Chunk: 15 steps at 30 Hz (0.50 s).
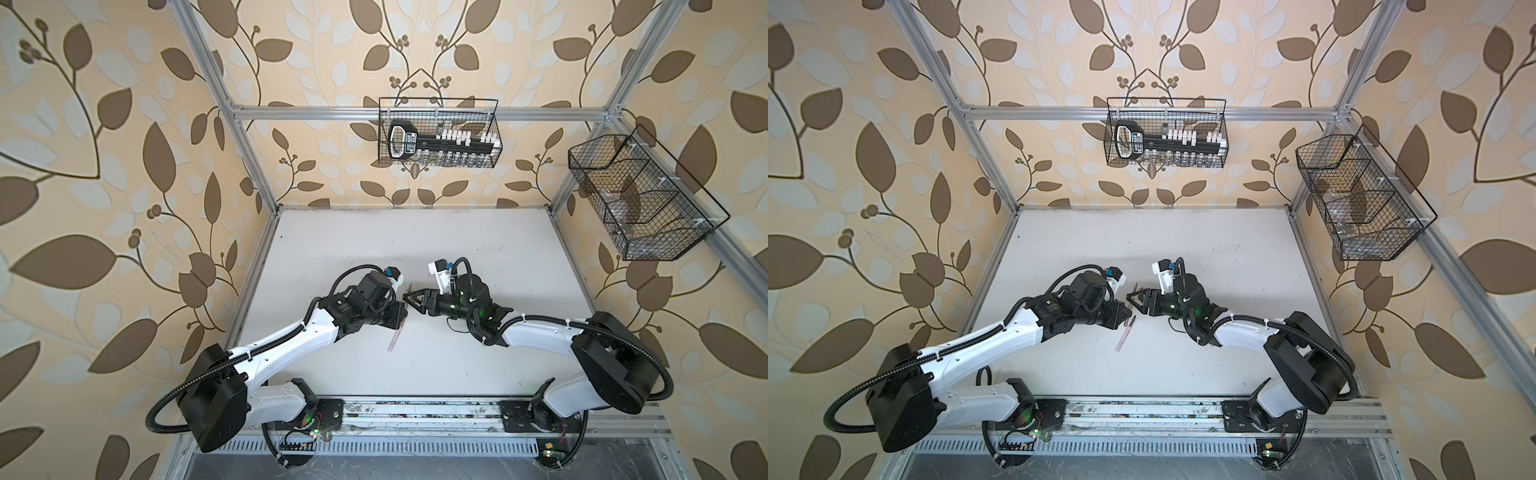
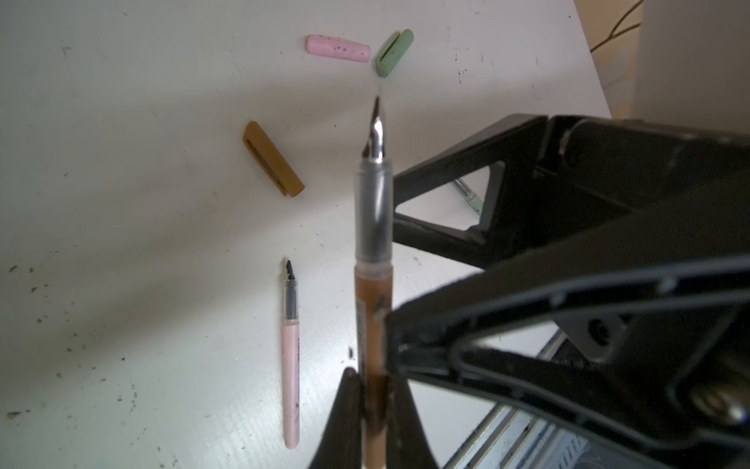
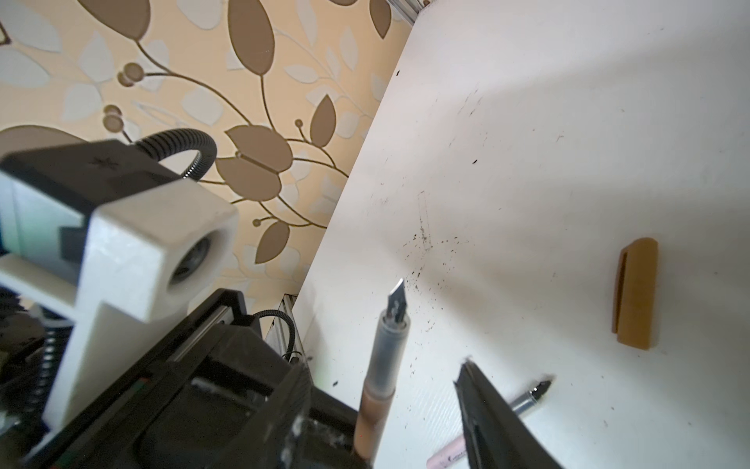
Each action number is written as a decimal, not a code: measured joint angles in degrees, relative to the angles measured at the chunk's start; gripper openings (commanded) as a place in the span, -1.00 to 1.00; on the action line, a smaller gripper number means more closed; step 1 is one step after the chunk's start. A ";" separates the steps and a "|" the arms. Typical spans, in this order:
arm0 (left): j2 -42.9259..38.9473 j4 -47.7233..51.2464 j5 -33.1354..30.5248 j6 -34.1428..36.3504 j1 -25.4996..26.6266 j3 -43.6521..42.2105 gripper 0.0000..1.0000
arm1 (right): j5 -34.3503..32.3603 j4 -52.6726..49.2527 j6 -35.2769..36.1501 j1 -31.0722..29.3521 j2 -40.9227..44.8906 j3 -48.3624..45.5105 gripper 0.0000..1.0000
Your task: Insert the pens into the pen caps
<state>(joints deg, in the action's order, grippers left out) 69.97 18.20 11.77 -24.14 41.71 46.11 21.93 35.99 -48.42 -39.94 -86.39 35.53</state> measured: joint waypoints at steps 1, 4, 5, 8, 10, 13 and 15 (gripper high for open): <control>0.00 0.00 0.00 0.02 0.00 0.00 -0.88 | 0.20 0.42 -0.33 0.07 -0.39 0.13 0.07; 0.00 0.02 0.00 0.04 0.00 0.02 -0.89 | 0.61 1.75 -1.27 0.11 -1.44 0.42 -0.04; 0.00 0.02 0.00 0.07 0.04 0.09 -0.89 | 0.68 2.05 -1.60 0.22 -1.75 0.57 -0.06; 0.00 0.11 -0.02 0.17 0.42 0.44 -0.89 | 1.01 2.78 -2.19 0.24 -2.51 1.25 -0.15; 0.00 0.26 -0.02 0.22 0.74 0.74 -0.89 | 1.11 3.19 -2.58 0.33 -2.80 1.53 -0.21; 0.00 0.46 -0.07 0.26 0.76 1.05 -0.89 | 1.42 4.15 -3.34 0.57 -3.43 1.75 -0.36; -0.02 0.66 -0.28 0.26 1.07 1.05 -0.89 | 1.60 4.50 -3.72 0.70 -3.76 1.84 -0.52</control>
<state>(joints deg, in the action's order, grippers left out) 69.95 18.85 11.49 -23.88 42.78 47.16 23.53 40.49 -52.14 -39.24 -90.15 37.36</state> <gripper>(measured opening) 0.099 0.295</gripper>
